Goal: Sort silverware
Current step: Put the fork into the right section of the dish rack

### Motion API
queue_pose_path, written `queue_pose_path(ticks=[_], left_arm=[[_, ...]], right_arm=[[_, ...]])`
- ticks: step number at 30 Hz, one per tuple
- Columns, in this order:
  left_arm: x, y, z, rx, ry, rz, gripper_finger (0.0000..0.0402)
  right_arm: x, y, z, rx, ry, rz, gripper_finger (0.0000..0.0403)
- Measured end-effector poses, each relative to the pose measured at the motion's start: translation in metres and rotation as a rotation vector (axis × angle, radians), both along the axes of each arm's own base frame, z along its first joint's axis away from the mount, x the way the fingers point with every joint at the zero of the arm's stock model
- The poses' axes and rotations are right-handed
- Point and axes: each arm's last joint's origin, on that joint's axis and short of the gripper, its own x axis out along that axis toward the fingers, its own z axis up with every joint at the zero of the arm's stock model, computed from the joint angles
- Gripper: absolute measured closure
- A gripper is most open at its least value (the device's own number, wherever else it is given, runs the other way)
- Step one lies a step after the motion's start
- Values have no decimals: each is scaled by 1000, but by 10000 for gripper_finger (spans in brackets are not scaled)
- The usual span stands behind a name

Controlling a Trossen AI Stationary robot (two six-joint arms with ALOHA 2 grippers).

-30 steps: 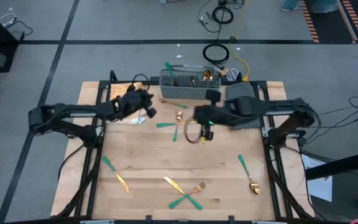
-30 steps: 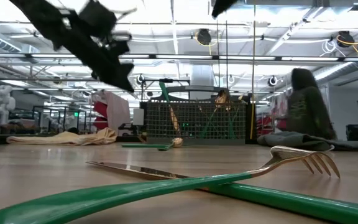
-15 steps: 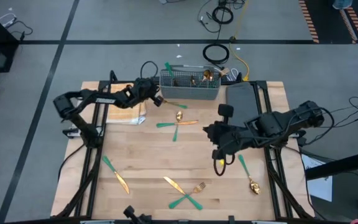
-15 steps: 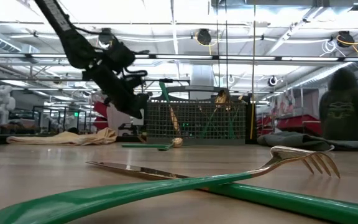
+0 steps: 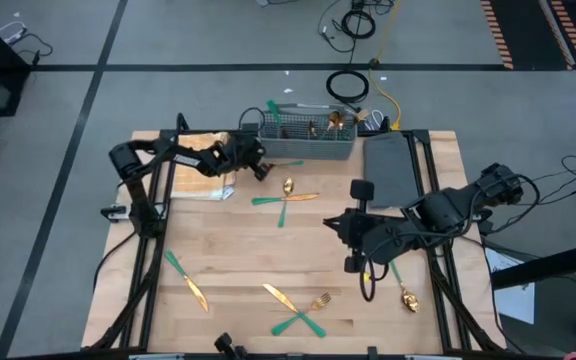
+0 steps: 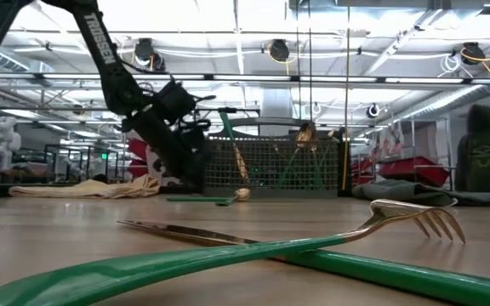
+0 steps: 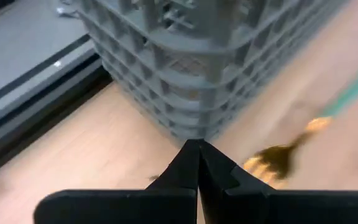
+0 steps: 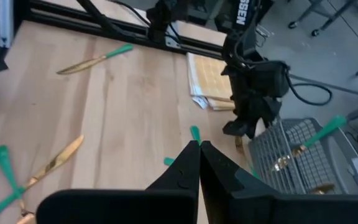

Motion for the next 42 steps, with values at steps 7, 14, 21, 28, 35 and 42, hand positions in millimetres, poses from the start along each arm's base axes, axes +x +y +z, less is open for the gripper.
queue_pose_path(ticks=[7, 14, 21, 28, 35, 42], left_arm=[[15, -33, 1, -204, -72, -226, 401], [40, -81, 7, -392, -195, -497, 401], [52, -131, 24, -141, -121, -471, 401], [40, -116, 48, 317, 59, -75, 402], [26, -70, 34, 214, 108, -18, 402], [23, -59, 33, 176, 80, -15, 402]], right_arm=[[0, 3, 1, -7, -15, 22, 403], [0, 3, 2, -14, -13, 26, 403], [0, -11, -3, -78, 42, -58, 403], [1, -25, -7, -38, 68, -146, 403], [4, -25, -4, -23, 33, -141, 403], [5, -24, -3, -16, 22, -137, 403]])
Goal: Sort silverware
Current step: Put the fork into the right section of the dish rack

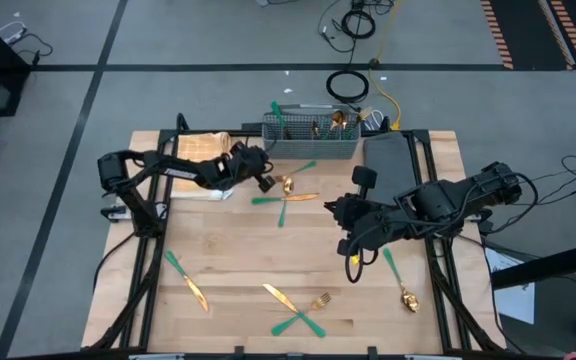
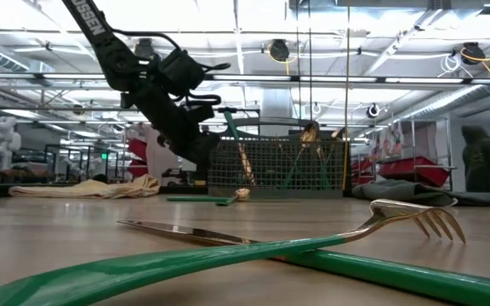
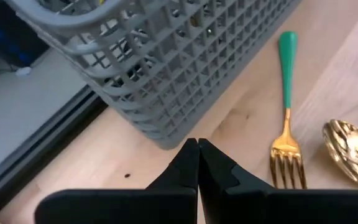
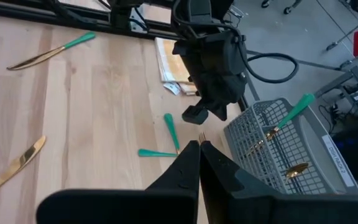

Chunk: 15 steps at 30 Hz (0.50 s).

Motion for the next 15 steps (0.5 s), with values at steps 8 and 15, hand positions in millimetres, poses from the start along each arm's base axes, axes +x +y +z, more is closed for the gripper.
queue_pose_path(ticks=[8, 15], left_arm=[[6, 2, -13, -54, -18, -21, 402], [26, 9, -34, -94, 22, -28, 402]], right_arm=[[2, 2, 2, 21, -23, 12, 403], [2, 7, 3, 70, -33, 65, 403]])
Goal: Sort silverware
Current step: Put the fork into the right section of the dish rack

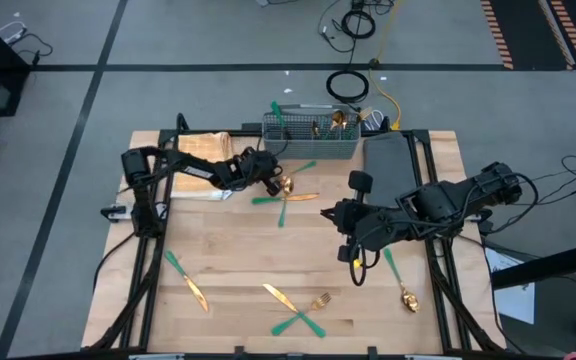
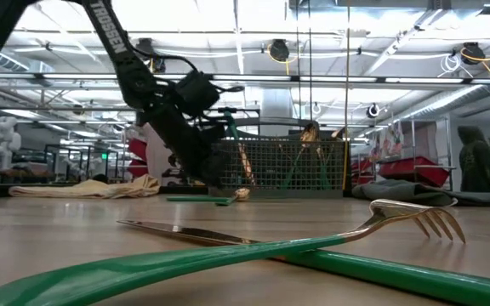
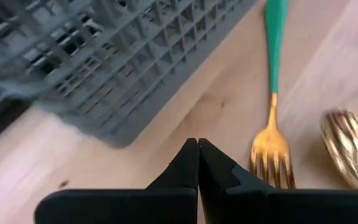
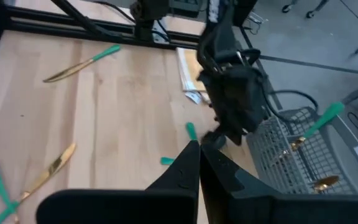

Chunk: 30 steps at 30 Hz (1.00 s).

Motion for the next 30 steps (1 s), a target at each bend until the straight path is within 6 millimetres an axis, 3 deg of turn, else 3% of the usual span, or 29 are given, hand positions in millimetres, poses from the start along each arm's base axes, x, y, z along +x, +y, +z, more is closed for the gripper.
queue_pose_path(ticks=[8, 13, 21, 25, 30], left_arm=[[35, -3, -8, -224, -46, -201, 401], [49, -39, -2, -365, -96, -437, 401], [63, -100, 18, -345, -150, -624, 401], [58, -129, 39, -339, -136, -685, 401], [35, -177, 74, -334, -50, -777, 401]], right_arm=[[0, 5, 1, -4, -10, 29, 403], [0, 5, 1, -7, -11, 35, 403], [-5, -2, -6, -55, 86, 17, 403], [-3, -17, -37, -84, 241, -50, 393], [11, -34, -100, 6, 403, -7, 327]])
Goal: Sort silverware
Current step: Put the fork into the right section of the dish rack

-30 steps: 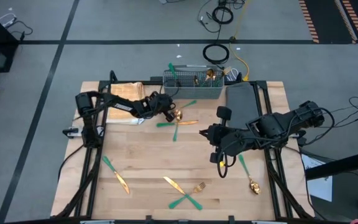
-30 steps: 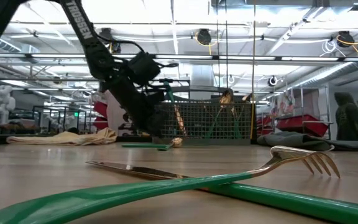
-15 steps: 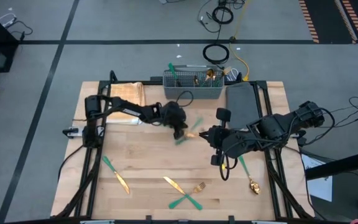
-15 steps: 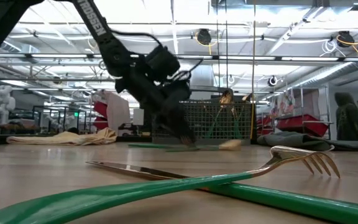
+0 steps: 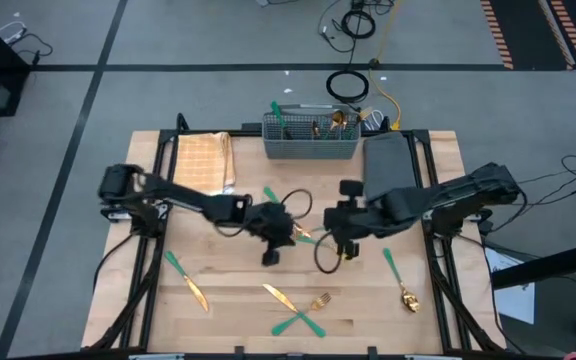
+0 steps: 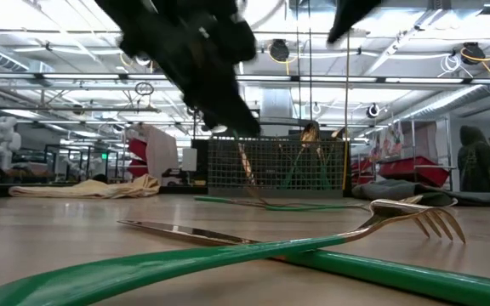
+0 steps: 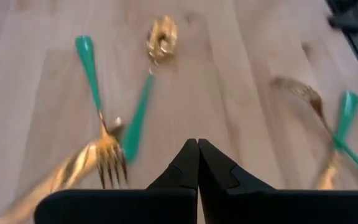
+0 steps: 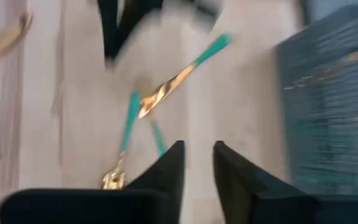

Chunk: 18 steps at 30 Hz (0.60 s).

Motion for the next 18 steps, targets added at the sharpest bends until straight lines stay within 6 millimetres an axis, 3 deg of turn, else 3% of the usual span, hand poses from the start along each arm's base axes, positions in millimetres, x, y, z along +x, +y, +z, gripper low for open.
queue_pose_path(ticks=[4, 8, 13, 18], left_arm=[[-30, -31, 24, 97, 75, 6, 401], [-62, -57, 50, 99, 99, 26, 401], [-101, -81, 85, 71, 22, 59, 401], [-134, -91, 111, 54, -70, 101, 401]], right_arm=[[9, -20, -48, 56, 36, 25, 260], [18, -46, -77, 124, -49, 22, 221], [27, -75, -100, 210, -58, -7, 216], [43, -82, -124, 281, 26, 41, 219]])
